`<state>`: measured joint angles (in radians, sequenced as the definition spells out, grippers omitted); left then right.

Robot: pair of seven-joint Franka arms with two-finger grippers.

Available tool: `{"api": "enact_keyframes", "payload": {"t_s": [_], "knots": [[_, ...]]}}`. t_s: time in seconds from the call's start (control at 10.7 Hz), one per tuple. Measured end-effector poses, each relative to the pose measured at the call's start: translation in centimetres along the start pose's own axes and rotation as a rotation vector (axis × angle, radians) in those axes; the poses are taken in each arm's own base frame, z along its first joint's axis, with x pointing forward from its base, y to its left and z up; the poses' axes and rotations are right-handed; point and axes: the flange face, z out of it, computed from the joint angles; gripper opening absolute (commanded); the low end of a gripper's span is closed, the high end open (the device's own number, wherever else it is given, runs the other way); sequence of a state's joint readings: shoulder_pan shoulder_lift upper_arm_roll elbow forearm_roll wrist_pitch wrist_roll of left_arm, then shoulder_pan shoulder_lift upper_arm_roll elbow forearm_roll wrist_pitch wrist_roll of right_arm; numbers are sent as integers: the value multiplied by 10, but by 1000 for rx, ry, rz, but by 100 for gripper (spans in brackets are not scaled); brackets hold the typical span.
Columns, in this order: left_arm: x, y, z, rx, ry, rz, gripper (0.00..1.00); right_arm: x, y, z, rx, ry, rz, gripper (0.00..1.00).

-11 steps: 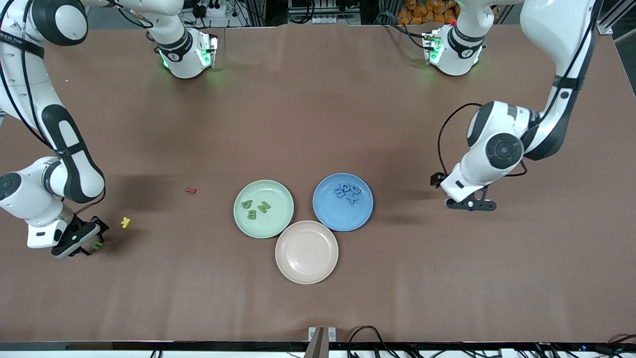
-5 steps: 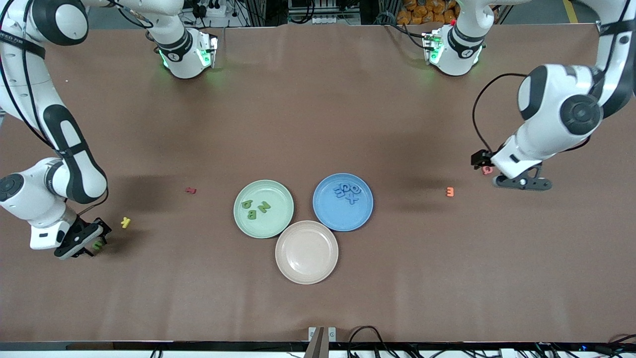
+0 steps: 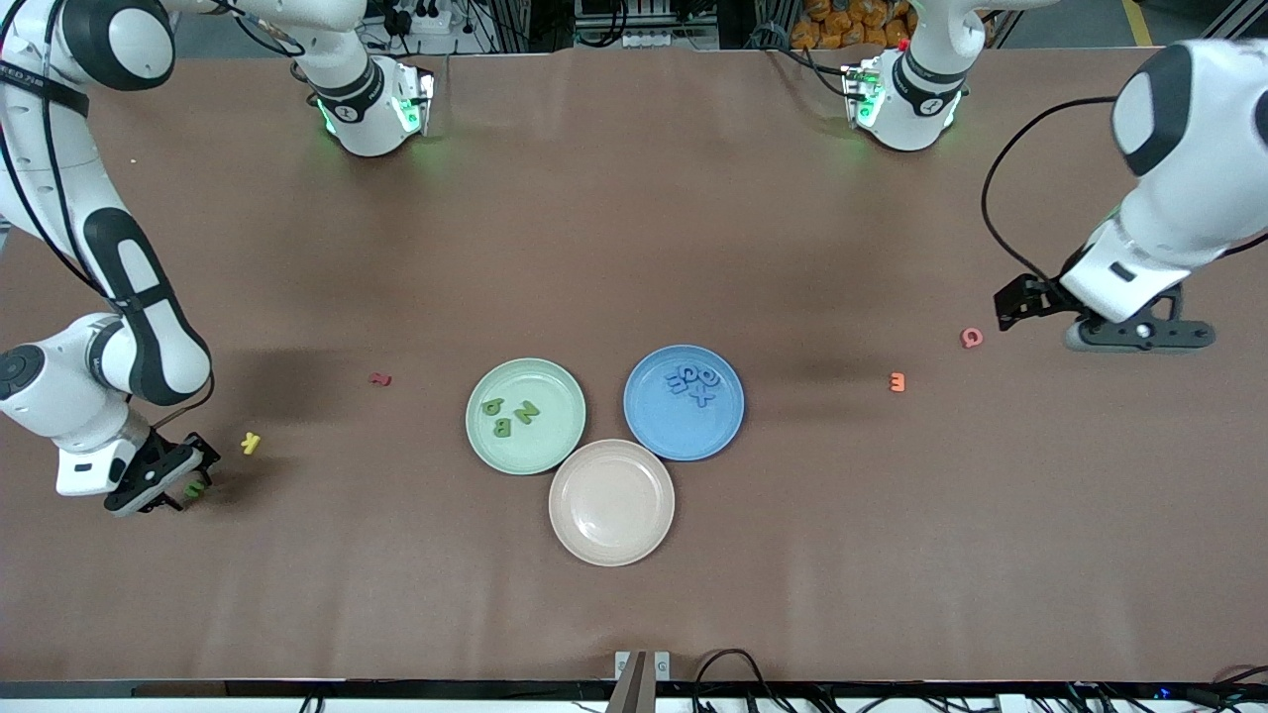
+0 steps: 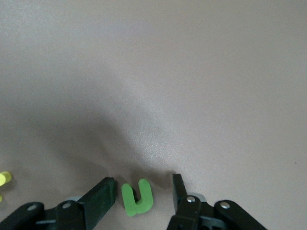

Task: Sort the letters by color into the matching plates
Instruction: 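Withdraw the left gripper from the blue plate while the right gripper lowers to green u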

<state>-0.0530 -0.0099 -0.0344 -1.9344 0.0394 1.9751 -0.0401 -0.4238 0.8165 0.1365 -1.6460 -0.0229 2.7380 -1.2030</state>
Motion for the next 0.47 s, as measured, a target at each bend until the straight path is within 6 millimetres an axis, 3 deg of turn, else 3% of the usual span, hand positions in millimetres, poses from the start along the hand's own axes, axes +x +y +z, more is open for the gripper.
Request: {"api": "enact_keyframes", "payload": {"t_s": [0.19, 0.47], "knots": [[6, -4, -46, -12, 10, -14, 100, -1, 0, 0, 0, 0, 2, 60], [3, -7, -97, -57, -22, -35, 100, -1, 0, 0, 0, 0, 2, 55]]}}
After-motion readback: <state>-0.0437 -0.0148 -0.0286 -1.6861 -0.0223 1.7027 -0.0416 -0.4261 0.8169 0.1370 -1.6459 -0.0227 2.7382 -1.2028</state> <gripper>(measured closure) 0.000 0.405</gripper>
